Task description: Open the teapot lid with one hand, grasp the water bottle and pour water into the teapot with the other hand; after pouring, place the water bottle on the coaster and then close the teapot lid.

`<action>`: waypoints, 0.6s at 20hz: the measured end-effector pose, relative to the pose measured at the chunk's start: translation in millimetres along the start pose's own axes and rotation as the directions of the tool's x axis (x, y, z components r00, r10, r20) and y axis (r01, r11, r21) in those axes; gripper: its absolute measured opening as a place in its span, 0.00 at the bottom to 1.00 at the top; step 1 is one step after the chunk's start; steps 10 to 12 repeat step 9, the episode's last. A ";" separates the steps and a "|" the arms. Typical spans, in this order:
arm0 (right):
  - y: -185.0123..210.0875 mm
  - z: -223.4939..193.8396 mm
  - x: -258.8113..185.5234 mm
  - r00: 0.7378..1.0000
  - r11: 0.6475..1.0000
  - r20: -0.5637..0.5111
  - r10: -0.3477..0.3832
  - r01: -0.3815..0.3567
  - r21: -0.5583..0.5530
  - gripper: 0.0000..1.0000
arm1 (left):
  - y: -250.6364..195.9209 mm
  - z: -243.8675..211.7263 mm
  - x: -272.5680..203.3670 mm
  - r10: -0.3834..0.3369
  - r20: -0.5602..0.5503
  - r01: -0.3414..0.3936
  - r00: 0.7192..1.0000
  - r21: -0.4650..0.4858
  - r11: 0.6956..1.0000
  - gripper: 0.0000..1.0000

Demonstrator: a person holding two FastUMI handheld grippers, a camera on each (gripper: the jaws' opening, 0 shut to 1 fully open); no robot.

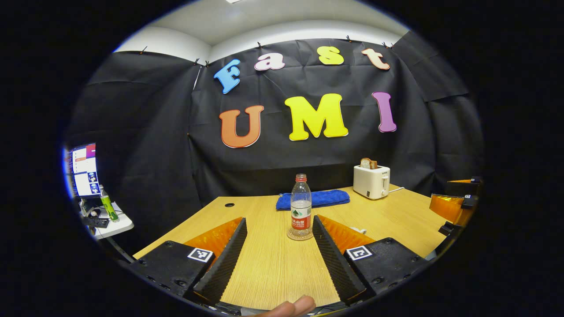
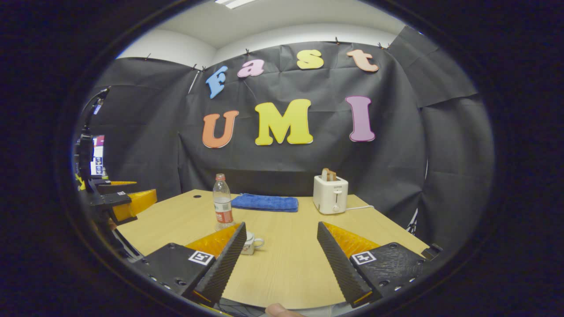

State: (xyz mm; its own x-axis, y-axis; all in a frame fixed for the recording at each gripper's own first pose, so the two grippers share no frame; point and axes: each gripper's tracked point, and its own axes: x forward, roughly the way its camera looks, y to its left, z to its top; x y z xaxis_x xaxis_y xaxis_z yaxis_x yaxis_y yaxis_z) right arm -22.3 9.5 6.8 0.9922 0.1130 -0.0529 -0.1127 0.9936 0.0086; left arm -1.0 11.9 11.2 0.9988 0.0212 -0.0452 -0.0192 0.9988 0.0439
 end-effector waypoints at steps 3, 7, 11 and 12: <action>-2.6 -0.2 1.5 1.000 1.000 -0.002 -0.003 0.003 -0.001 0.97 | 1.3 0.5 -1.0 -0.002 0.001 0.002 1.000 0.008 1.000 0.94; -2.1 -0.3 0.8 1.000 1.000 0.005 -0.012 0.012 -0.025 0.97 | 2.1 0.5 -2.1 -0.014 -0.001 0.014 1.000 0.005 1.000 0.94; -1.8 -0.9 0.8 1.000 0.999 0.007 -0.012 0.013 -0.037 0.97 | 6.5 2.9 -3.7 -0.007 0.004 0.007 1.000 0.006 1.000 0.93; -1.8 -0.9 0.8 1.000 0.999 0.007 -0.012 0.013 -0.037 0.97 | 6.5 2.9 -3.7 -0.007 0.004 0.007 1.000 0.006 1.000 0.93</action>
